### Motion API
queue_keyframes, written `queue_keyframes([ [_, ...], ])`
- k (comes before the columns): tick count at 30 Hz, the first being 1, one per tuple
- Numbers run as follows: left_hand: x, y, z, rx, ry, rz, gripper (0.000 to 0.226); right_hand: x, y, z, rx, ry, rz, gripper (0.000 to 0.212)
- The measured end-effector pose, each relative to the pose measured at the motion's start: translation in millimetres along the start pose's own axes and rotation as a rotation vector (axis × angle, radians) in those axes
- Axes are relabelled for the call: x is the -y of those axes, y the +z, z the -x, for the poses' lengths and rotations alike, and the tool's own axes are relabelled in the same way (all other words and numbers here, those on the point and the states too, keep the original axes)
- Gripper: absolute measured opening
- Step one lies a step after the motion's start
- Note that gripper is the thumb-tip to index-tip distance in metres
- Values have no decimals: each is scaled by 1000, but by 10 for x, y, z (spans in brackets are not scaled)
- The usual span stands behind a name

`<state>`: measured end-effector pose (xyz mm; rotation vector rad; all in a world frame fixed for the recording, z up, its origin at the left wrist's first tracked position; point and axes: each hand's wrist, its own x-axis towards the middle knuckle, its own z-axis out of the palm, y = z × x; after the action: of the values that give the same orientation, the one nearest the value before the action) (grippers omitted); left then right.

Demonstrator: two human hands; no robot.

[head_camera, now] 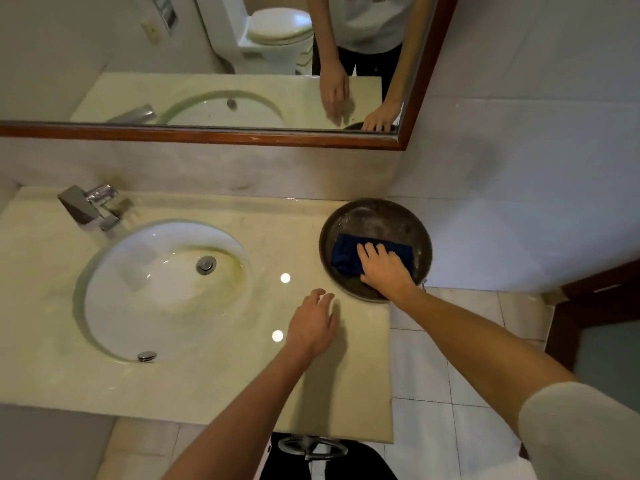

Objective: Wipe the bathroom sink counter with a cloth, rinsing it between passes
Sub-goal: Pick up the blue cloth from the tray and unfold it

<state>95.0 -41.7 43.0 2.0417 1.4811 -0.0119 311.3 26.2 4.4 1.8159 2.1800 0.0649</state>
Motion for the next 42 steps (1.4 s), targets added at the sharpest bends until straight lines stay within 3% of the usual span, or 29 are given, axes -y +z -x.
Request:
queue_keyframes([
  [2,-73,82,-41,-17,-25,88,47,-33,-56,-98,-56,9,-12,52],
  [4,-149,123,-58,-70,-69,214,45,-114,-183,-197,-85,56,-198,40],
  [9,-403,-90,-162,-271,-174,595,35,-551,-590,-19,38,195,-1108,9],
  [12,-566,-270,-232,-302,-166,683,38,-597,-820,231,137,374,-1538,16],
  [16,-806,-393,-253,-198,-178,960,65,-496,-959,468,179,544,-1825,16],
  [18,-851,-425,-250,-174,-155,1083,71,-427,-996,531,147,557,-1870,22],
  [21,-838,-434,-223,-260,-94,893,67,-348,-1072,596,38,552,-1811,21],
  [25,-852,-498,-139,-537,-63,661,33,-298,-1165,704,-201,457,-1586,14],
  [28,-975,-626,-78,-593,5,623,20,-213,-1175,813,-284,388,-1465,16],
  [31,-1045,-712,-108,-559,10,618,22,-31,-1140,954,-160,207,-1470,19],
  [33,-1010,-729,-113,-494,-59,637,29,94,-1095,1023,-37,123,-1541,36],
  [35,-963,-721,-43,-385,-81,663,35,220,-1028,1025,-32,181,-1551,52],
  [39,-800,-705,207,-129,39,682,33,390,-989,1057,-132,418,-1434,22],
  [42,-303,-707,336,-172,97,564,32,417,-916,1201,-185,482,-1257,33],
])
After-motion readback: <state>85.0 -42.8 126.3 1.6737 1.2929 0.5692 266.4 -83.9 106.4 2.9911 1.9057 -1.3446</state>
